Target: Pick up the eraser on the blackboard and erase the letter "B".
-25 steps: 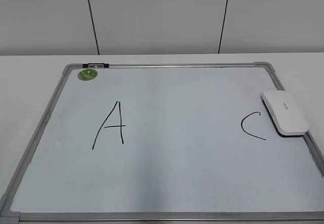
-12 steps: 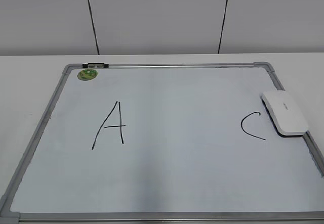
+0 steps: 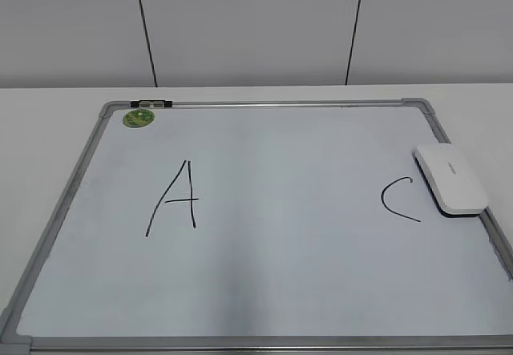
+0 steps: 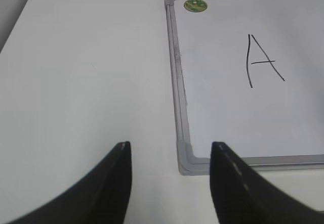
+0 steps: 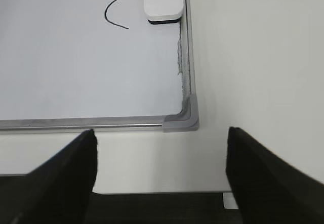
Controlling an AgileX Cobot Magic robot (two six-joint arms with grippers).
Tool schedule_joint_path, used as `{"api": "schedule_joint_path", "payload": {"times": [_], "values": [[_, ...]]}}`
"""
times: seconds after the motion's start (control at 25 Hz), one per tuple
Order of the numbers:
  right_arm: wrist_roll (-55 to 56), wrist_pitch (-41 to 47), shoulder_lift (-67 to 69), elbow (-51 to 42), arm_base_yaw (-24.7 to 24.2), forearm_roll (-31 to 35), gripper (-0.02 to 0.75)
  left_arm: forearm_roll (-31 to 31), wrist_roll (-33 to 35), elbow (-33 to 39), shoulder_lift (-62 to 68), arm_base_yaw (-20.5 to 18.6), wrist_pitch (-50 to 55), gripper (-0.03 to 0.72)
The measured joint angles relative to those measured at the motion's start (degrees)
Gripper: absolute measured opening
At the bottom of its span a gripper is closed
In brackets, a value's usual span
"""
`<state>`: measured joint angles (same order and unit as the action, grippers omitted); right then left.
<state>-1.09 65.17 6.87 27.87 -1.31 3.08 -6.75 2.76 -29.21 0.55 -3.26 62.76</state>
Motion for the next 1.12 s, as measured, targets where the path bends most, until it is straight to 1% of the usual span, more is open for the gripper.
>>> {"api": "schedule_joint_path", "payload": {"times": [0.16, 0.44, 0.76, 1.12], "values": [[0.0, 0.0, -3.4, 0.0, 0.0, -0.1, 0.587, 0.0, 0.0, 0.0, 0.0, 0.0, 0.0, 0.366], [0.1, 0.0, -7.7, 0.0, 0.0, -0.1, 0.587, 0.0, 0.0, 0.0, 0.0, 0.0, 0.0, 0.337], [0.1, 0.0, -7.8, 0.0, 0.0, -0.1, 0.587, 0.0, 0.0, 0.0, 0.0, 1.9, 0.0, 0.331], [0.1, 0.0, -7.8, 0.0, -0.1, -0.1, 0.587, 0.0, 0.0, 0.0, 0.0, 2.0, 0.0, 0.316]]}}
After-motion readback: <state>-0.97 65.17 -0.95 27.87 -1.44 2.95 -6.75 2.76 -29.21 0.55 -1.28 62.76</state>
